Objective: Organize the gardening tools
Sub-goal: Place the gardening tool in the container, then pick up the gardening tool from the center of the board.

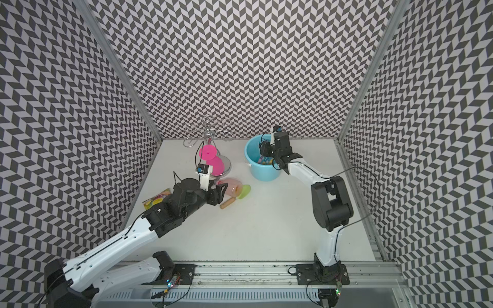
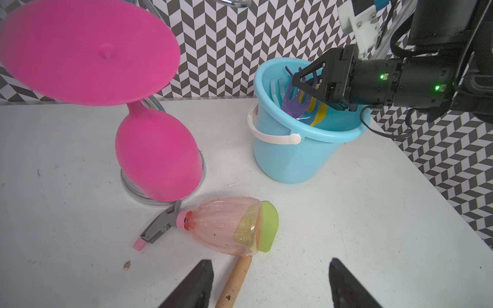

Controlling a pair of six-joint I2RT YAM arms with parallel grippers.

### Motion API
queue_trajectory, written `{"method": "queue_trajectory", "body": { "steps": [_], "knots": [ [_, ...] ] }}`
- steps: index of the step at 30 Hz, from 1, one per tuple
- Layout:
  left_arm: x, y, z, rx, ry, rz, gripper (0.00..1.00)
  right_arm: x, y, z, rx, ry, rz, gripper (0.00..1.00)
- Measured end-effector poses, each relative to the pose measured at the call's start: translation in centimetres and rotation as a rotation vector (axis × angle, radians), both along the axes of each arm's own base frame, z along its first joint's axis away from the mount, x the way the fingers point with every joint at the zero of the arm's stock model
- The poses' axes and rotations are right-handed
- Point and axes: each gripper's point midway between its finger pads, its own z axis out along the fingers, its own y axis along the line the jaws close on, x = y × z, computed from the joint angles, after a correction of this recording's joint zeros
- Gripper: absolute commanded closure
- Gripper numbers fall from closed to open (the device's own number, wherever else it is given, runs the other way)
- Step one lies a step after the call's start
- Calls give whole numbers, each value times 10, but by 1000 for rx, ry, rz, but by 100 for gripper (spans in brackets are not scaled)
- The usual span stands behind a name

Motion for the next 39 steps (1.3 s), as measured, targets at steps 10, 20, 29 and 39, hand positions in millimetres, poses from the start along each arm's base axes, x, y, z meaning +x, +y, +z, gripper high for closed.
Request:
{"method": "queue_trajectory", "body": {
  "steps": [10,20,29,39],
  "knots": [
    [4,-1,-8,-3,33,-8,22,-9,-29,72,24,-120,-65,47],
    [7,-8,-28,4,102,-31,23,-47,-72,139,70,-248,-129,46],
    [14,-11,-63,39,200,-46,28,-97,-81,88,83,-141,-116,47],
    [15,-14,-132,137,387,-40,35,-139,-90,45,77,-49,-118,47]
  ]
}}
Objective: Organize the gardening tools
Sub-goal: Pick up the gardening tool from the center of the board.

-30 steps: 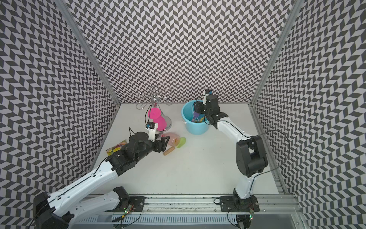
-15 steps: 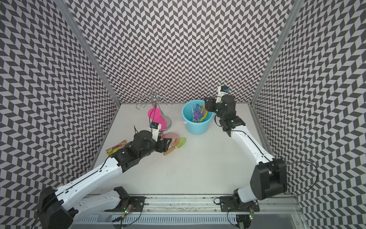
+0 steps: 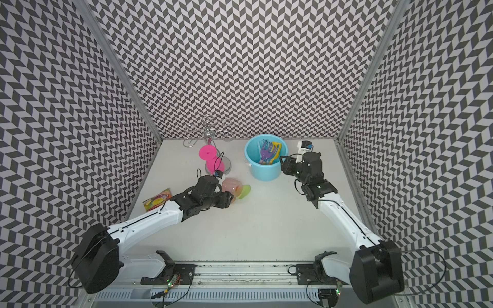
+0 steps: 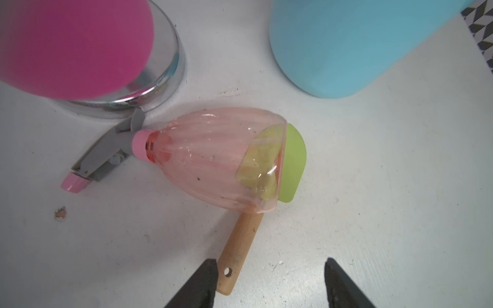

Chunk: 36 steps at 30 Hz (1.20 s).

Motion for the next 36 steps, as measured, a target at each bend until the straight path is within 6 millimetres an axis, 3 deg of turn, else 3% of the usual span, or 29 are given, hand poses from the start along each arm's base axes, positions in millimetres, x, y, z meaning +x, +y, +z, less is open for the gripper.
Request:
{"method": "queue_trajectory", "body": {
  "steps": [8,16,28,34,36],
  "knots": [
    [-2,1,-35,56,84,6,31,-24,-2,-41,-9,98,22,47],
    [-5,4,-68,117,159,6,33,-30,-2,-45,-10,111,30,47],
    [-13,-10,-87,144,178,-43,55,-35,-1,-50,-9,122,40,47],
    [-21,-22,-91,179,158,-107,81,-35,-1,-50,-8,122,42,48],
    [-25,-27,-90,188,149,-131,83,-35,-1,-51,-7,124,44,48]
  ]
}}
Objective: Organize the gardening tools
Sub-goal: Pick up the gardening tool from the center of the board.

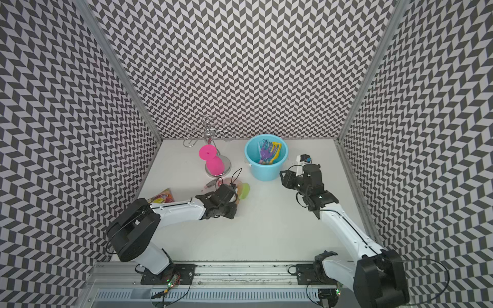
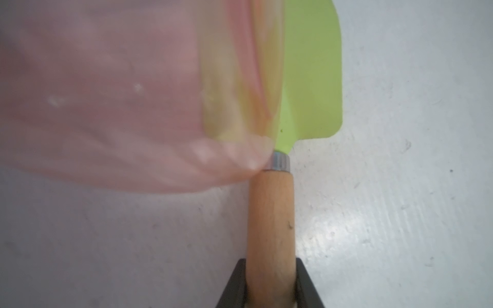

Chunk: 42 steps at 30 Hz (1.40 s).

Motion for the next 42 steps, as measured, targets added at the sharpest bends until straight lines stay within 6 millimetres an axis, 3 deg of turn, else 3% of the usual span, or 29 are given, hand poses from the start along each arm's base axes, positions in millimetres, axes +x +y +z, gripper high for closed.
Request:
{"method": "queue_trajectory", "body": {
  "steps": [8,13,23,27,34,42],
  "knots": [
    [-25,-21,2,-1,8,-117,92,-4,0,-10,-3,22,3,48],
    [-31,-27,17,-31,-10,-143,96,-6,1,-13,1,34,15,46],
    [-34,-40,84,-146,-174,-167,99,-22,22,5,77,-15,146,38],
    [-23,-40,114,-177,-255,-134,100,-32,37,24,140,-68,241,31],
    [5,-53,174,-250,-403,-70,100,-52,67,57,217,-162,402,31],
    [7,-69,206,-289,-502,-75,100,-57,93,75,311,-172,493,32]
  ]
}}
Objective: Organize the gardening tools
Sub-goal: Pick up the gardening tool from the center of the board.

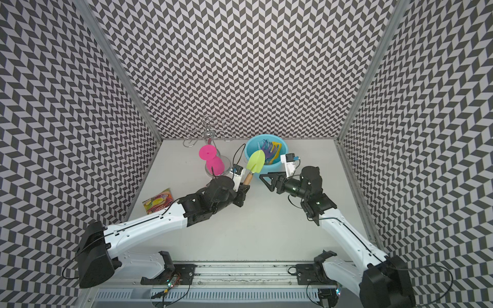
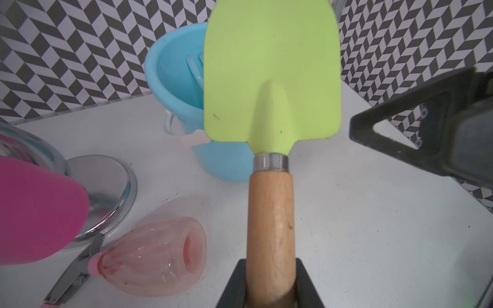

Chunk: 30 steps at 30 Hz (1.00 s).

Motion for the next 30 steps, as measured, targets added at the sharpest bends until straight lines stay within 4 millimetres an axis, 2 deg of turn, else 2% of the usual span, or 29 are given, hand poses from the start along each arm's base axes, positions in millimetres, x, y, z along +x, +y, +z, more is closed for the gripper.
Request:
{"method": "queue_trajectory", "body": {
  "steps": [10,16,19,25,30],
  "knots": [
    [-18,-15,7,19,-59,-30,100,5,14,20,61,-6,37,35],
    [-23,-19,12,21,-88,-20,100,-1,23,19,71,14,70,39],
    [-23,-19,13,26,-101,-13,100,-4,26,20,73,18,81,46],
    [-24,-21,20,26,-132,-7,100,-6,29,22,86,21,88,66],
    [-25,-21,25,36,-157,7,100,-1,28,23,95,18,73,90]
  ]
}}
